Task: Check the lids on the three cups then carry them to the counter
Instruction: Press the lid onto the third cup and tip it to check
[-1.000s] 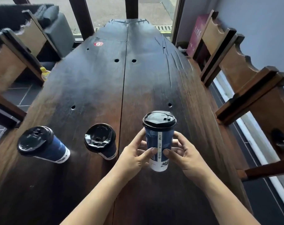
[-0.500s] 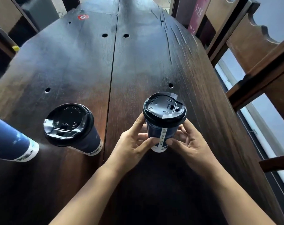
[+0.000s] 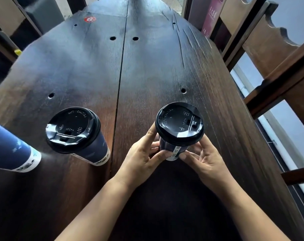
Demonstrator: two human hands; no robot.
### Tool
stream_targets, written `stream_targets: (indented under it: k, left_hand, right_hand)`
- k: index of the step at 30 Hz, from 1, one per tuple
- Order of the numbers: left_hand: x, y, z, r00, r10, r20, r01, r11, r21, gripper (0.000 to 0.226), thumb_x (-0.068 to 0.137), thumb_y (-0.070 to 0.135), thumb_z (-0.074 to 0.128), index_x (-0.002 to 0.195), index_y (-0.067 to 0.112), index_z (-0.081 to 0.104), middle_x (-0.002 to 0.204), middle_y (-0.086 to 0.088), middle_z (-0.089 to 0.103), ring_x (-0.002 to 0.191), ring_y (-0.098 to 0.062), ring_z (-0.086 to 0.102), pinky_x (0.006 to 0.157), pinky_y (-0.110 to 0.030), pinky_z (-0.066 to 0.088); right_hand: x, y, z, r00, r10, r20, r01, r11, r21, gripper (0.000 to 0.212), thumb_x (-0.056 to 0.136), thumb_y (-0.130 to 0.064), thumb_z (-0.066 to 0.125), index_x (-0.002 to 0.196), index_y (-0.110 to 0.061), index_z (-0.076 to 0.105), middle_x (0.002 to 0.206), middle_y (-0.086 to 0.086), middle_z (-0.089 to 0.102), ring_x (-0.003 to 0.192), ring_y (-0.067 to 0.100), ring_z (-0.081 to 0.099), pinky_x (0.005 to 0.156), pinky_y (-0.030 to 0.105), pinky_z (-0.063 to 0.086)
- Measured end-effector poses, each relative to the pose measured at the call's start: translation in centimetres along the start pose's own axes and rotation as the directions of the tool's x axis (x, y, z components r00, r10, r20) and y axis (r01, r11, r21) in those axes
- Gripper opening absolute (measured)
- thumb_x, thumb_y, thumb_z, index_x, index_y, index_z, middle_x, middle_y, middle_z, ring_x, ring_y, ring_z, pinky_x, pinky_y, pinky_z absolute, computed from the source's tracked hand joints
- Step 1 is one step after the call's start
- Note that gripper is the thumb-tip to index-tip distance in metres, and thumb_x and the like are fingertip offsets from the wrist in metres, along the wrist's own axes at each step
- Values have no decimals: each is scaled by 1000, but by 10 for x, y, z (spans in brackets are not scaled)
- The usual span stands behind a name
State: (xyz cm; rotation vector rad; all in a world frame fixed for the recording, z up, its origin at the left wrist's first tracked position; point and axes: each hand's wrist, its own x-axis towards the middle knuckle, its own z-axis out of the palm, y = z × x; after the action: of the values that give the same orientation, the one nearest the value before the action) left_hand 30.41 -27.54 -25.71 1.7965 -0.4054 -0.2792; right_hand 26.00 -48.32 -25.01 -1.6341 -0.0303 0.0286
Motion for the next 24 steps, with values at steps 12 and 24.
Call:
stream_targets:
  k: [12,24]
  left_hand:
    - [-9,2,-5,1000,-22,4,22,997,70,88,89,33,78,154,56,24,129,15,66,125,2,63,107,-24,51]
    - [-78,38,-41,937,-342,68,290,874,390,94,85,57,75,161,36,23,156,4,46,144,-15,47,117,-36,43]
  right_hand:
    - [-9,3,11,992,114,-57,-119,989,-90,93,70,-66,83,148,-34,43,136,-12,67,135,4,58,112,20,46]
    - [-60,-41,38,903,391,-175,-425,768,-478,88,90,-27,78,160,-19,26,152,1,41,146,19,43,115,31,39]
